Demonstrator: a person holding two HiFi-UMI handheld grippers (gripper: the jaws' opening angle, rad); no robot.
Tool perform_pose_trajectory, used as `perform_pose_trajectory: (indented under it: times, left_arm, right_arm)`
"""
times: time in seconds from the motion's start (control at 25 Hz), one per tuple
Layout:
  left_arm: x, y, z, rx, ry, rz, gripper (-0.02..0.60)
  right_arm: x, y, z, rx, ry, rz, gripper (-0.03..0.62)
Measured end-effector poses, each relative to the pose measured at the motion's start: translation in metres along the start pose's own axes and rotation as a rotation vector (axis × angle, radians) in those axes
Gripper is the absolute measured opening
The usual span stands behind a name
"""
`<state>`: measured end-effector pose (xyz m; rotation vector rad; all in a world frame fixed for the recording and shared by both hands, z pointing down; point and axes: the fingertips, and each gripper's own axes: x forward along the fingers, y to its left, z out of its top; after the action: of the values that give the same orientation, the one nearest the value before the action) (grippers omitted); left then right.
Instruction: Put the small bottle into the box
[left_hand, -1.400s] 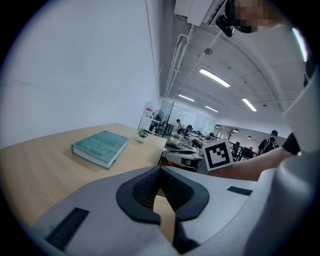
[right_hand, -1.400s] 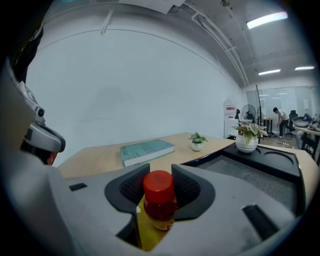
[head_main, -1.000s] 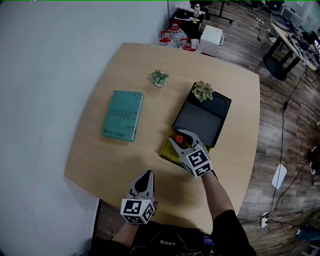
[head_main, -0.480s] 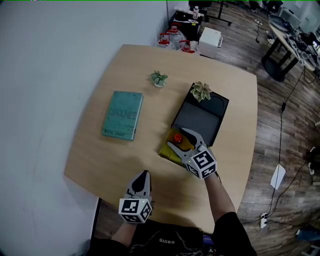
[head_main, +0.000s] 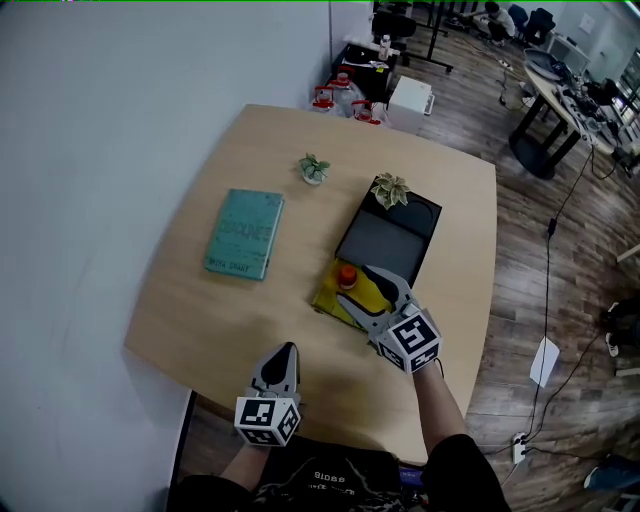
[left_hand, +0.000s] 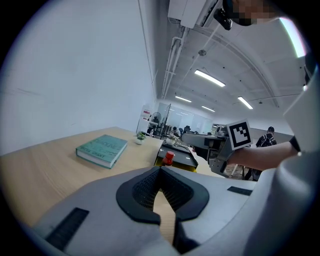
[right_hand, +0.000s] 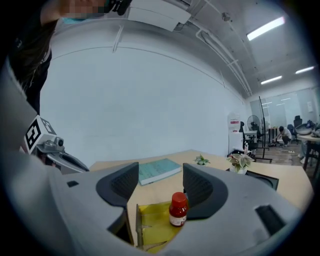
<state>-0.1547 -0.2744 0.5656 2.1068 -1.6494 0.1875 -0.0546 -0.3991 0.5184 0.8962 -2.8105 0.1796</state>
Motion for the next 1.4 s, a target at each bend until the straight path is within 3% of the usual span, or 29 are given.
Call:
perform_pose_trajectory:
  times: [0.68,0.88,1.2,1.4]
  left_arm:
    - [-0.063,-0.028,-0.001,0.022,-0.085,-0.078,0.003]
    - [-0.077,-0.048,-0.007,0.124,-0.069,-0.162,0.003]
    - [-0.083,-0.061,-0.018,0.126,-0.057,-0.225,0.003]
    - [-0.089,-0.073,-0.024,0.144,-0.034,-0.27,0.003]
  right_arm:
    - [-0.113,0.07,0.033,0.023,-0.106,-0.167,0.288]
    - [-0.138,0.093,0.017,0.056,-0.073,-0.207,0.288]
    - [-0.169,0.113,-0.013,0.143,-0.129,-0.3,0.288]
    - [-0.191,0.123,-0.028,0.148,-0.093,-0.375,0.288]
